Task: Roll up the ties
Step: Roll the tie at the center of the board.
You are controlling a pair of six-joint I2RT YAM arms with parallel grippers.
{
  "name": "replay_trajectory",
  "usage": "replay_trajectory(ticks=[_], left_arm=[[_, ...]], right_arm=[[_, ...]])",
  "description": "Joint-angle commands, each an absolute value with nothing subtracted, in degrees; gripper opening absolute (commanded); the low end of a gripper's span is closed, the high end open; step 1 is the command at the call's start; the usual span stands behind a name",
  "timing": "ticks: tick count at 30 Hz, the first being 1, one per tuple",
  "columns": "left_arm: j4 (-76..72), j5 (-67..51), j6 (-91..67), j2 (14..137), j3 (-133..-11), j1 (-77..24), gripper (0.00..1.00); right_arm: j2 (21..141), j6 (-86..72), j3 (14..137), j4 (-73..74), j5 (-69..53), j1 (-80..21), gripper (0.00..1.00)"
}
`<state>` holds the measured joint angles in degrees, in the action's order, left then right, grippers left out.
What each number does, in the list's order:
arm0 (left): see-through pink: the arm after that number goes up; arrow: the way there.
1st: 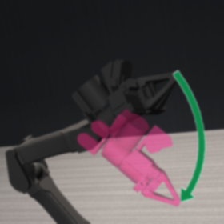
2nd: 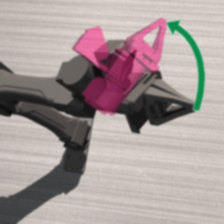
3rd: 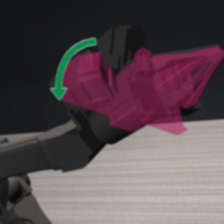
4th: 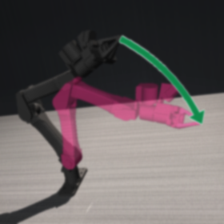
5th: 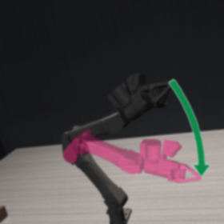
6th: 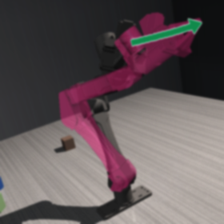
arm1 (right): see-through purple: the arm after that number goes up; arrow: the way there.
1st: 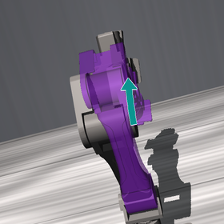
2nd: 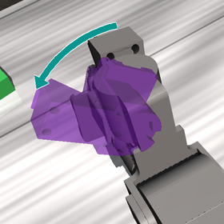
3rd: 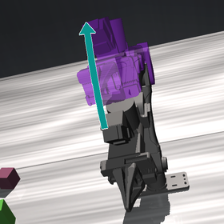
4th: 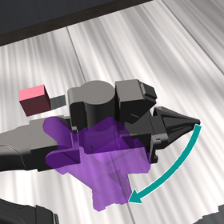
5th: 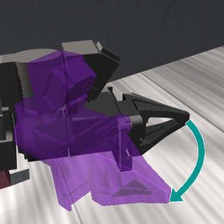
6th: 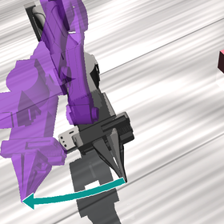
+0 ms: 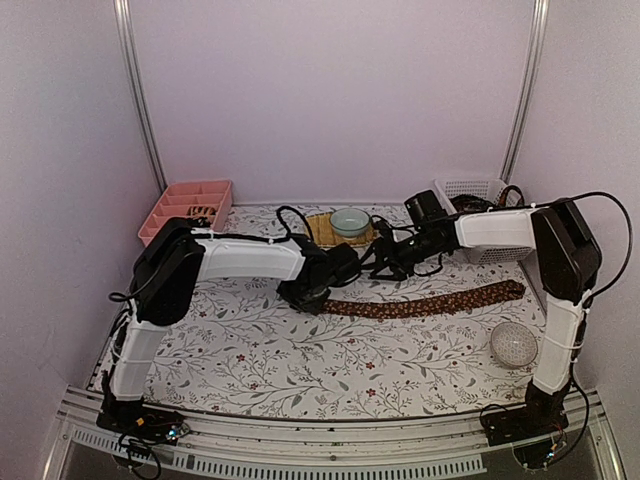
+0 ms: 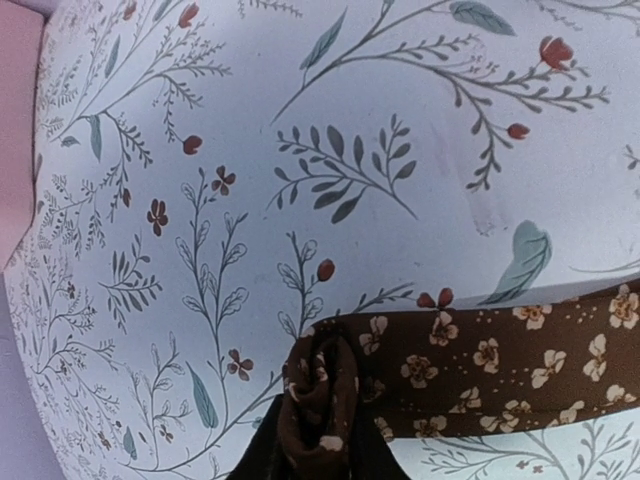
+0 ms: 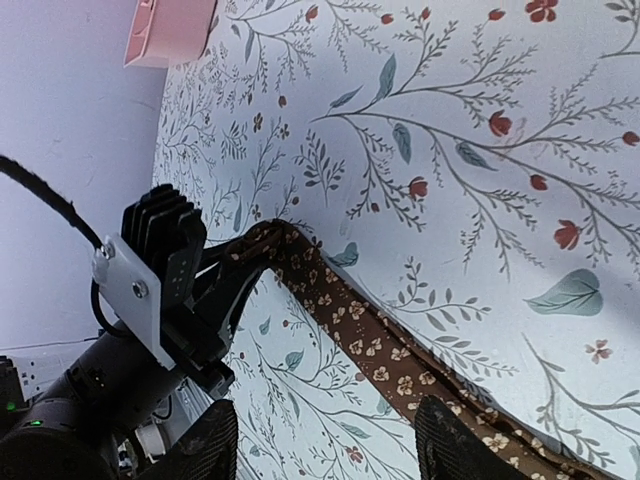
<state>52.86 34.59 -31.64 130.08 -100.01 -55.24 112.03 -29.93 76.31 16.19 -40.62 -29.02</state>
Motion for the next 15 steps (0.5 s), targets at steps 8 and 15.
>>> replay_trajectory(ticks=[8, 15], left_arm=[[56.02, 35.98, -31.72, 132.80, -104.37, -57.68, 0.28], [56.52, 36.34, -31.21, 133.07, -106.34, -58.53, 0.39]], right_arm=[[111.75, -30.23, 76.58, 16.19, -44.21, -24.10, 0.61], [112.23, -29.92, 77.30, 16.85, -44.21, -23.84, 0.61]])
